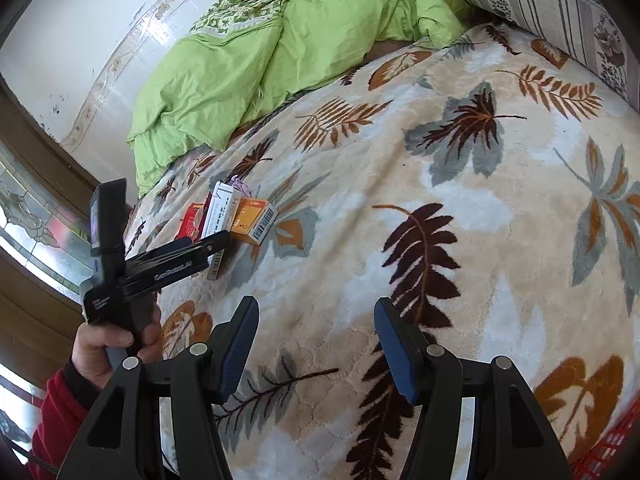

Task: Collect trash
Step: 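Grasp the white medicine box with the left gripper while the right gripper grasps the orange medicine box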

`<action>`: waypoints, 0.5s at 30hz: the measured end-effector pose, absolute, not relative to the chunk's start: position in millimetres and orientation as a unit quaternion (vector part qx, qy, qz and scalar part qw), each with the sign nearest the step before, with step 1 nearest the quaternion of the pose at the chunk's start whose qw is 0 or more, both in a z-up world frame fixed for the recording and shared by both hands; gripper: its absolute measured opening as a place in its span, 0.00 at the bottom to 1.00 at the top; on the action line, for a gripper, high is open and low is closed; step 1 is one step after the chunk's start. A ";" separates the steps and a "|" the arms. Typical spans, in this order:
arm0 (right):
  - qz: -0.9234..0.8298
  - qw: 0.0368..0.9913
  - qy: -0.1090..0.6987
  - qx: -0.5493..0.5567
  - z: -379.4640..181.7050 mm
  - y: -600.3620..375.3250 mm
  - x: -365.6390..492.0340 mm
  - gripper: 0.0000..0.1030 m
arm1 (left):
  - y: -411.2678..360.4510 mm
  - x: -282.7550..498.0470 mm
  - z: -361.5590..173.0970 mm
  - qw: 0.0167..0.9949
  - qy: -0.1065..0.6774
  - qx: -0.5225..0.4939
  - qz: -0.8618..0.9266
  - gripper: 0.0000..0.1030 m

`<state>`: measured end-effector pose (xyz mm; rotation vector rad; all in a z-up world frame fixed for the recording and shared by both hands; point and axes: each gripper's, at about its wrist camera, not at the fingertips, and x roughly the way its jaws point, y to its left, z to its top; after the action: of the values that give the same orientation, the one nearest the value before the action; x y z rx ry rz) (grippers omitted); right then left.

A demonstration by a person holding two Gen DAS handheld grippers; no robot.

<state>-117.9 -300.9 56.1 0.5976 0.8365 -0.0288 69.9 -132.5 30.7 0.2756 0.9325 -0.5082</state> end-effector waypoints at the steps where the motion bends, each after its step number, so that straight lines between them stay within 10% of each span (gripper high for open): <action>1: -0.013 0.870 0.401 0.286 55.7 -300.1 -116.7 0.62 | -132.1 70.9 30.2 0.854 0.445 0.124 -0.240 0.63; 15: 0.014 0.866 0.420 0.270 52.5 -282.6 -105.0 0.62 | -59.5 0.3 65.8 0.882 0.440 -0.024 -0.166 0.52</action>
<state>-105.0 -282.6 52.5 0.5664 0.8805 0.0296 0.3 -59.5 65.8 -0.0502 0.9151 -0.3453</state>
